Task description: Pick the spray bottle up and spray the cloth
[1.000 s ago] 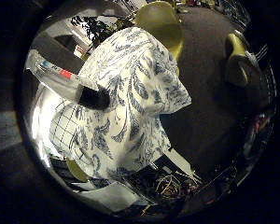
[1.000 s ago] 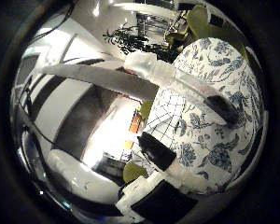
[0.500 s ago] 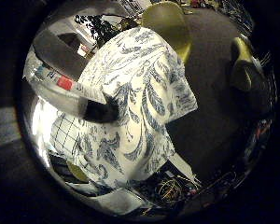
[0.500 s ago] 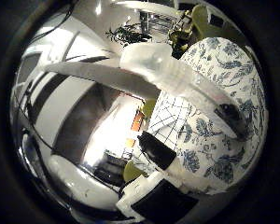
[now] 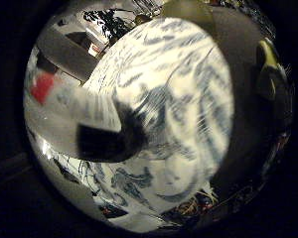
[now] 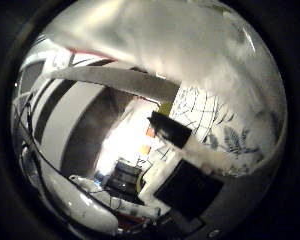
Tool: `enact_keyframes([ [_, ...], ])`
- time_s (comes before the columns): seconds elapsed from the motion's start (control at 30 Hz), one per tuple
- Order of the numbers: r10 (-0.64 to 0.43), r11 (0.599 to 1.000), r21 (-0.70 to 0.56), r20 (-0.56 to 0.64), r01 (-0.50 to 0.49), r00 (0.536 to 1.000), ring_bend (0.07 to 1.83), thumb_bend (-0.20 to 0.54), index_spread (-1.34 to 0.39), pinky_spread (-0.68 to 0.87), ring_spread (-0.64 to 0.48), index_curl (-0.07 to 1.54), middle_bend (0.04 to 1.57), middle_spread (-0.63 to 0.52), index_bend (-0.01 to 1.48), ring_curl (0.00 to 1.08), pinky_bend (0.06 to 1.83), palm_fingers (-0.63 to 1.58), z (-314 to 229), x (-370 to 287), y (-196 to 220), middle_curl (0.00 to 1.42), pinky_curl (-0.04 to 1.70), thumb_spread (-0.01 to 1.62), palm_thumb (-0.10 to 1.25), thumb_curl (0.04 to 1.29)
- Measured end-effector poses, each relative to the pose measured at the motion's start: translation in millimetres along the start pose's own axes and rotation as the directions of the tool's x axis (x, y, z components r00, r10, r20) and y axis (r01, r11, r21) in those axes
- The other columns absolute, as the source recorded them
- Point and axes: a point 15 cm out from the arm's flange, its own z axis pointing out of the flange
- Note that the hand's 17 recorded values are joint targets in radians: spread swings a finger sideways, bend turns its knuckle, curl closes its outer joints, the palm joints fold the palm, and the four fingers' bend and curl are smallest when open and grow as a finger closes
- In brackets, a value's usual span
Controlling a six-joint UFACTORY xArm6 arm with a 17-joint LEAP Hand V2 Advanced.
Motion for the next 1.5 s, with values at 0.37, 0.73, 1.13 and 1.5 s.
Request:
enact_keyframes([
  [0.37, 0.016, 0.999, 0.036, 0.093, -0.019, 0.996, 1.12, -0.013, -0.26, -0.35, -0.14, 0.62, 0.94, -0.12, 0.62, 0.45, 1.14, 1.32, 34.1, -21.6, -1.1, 0.55, 0.13, 1.00, 0.92, 0.45],
  [0.73, -0.030, 0.998, 0.067, 0.139, 0.021, 0.990, 1.33, -0.014, -0.18, -0.22, -0.15, 0.71, 1.22, -0.11, 1.01, 0.53, 1.38, 1.29, 29.3, -46.4, -13.0, 0.60, 0.37, 1.00, 1.00, 0.53],
  [1.13, -0.121, 0.993, 0.034, 0.177, 0.117, 0.977, 1.45, -0.011, -0.17, -0.15, -0.15, 0.70, 1.32, -0.08, 1.15, 0.57, 1.42, 1.20, 15.2, -94.7, -35.2, 0.60, 0.53, 0.99, 1.04, 0.62],
  [1.5, -0.273, 0.909, -0.299, 0.102, 0.291, 0.957, 1.47, -0.016, -0.17, -0.15, -0.15, 0.68, 1.35, -0.07, 1.19, 0.57, 1.33, 1.19, -25.3, -140.3, -54.2, 0.58, 0.71, 0.95, 1.05, 0.69],
])
